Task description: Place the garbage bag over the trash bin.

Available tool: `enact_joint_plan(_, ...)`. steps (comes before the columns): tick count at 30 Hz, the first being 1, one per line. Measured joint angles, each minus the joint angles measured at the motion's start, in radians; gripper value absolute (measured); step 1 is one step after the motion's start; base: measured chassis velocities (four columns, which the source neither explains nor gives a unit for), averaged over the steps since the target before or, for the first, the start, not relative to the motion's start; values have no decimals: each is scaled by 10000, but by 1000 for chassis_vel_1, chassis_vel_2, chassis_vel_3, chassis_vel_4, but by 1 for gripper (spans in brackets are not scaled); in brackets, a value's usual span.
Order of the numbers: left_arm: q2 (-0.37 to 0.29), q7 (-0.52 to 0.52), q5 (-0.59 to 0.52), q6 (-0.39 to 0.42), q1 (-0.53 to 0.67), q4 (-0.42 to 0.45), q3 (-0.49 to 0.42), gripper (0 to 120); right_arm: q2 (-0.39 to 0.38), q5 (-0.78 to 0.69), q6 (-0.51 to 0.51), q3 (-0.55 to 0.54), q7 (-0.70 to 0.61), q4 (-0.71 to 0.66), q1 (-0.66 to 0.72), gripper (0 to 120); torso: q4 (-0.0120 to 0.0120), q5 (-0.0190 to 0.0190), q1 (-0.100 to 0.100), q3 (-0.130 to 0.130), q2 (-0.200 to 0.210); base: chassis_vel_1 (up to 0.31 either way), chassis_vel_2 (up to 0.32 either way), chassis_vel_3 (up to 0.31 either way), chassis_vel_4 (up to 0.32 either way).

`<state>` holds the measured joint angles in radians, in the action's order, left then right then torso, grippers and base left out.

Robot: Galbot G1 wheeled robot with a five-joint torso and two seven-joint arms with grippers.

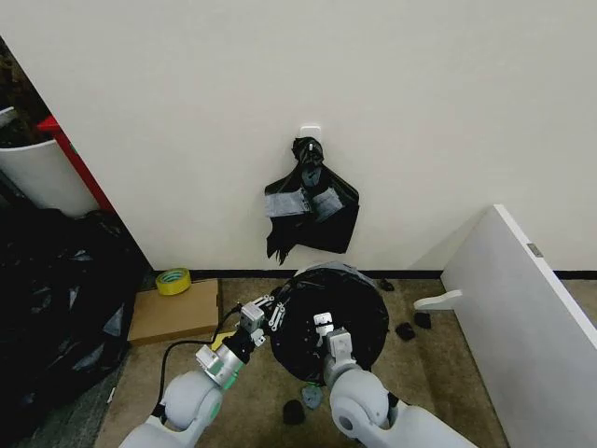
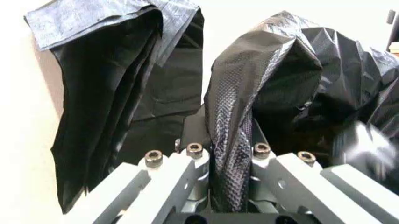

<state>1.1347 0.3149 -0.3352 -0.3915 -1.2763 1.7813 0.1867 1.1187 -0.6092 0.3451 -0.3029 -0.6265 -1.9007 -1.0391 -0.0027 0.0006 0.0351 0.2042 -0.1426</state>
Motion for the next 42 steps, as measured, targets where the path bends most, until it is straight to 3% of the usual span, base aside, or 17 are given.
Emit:
enact_joint_plan(4,-16,-8,-192,140,-50,-6,19,4,133,1245,-1564,524,1211,500,-27,0,1,0,0,0,0,0,0,0,0)
enact_joint_plan(9,-11,-10,-190,161,-158,76,50,4,343,2085,-2218,680,1580,1371,172,0,1,0,0,0,0,0,0,0,0)
enact_joint_plan(22,-6,105,-74,162,-325,330,-6,4,980,2648,-2243,938,1379,3016,898,0,1,1,0,0,0,0,0,0,0)
enact_joint_plan(33,39,-72,-311,280,-141,103,39,4,496,2904,-2297,767,1480,2125,373,0,2,0,0,0,0,0,0,0,0)
enact_joint_plan(35,64,-346,-503,485,-47,46,57,4,207,3208,-2925,758,1942,1779,35,1,1,0,0,0,0,0,0,0,0)
enact_joint_plan(38,87,-913,-774,981,124,-1,93,4,-192,3900,-4398,959,3373,1479,-576,15,0,1,0,0,0,0,0,0,0)
enact_joint_plan(39,87,-913,-774,981,124,-1,93,4,-192,3900,-4398,959,3373,1479,-576,15,0,1,0,0,0,0,0,0,0)
enact_joint_plan(42,91,-1605,-1283,1692,306,-63,140,4,-533,4649,-5953,1487,5204,1068,-1368,27,1,0,0,0,0,0,0,0,0)
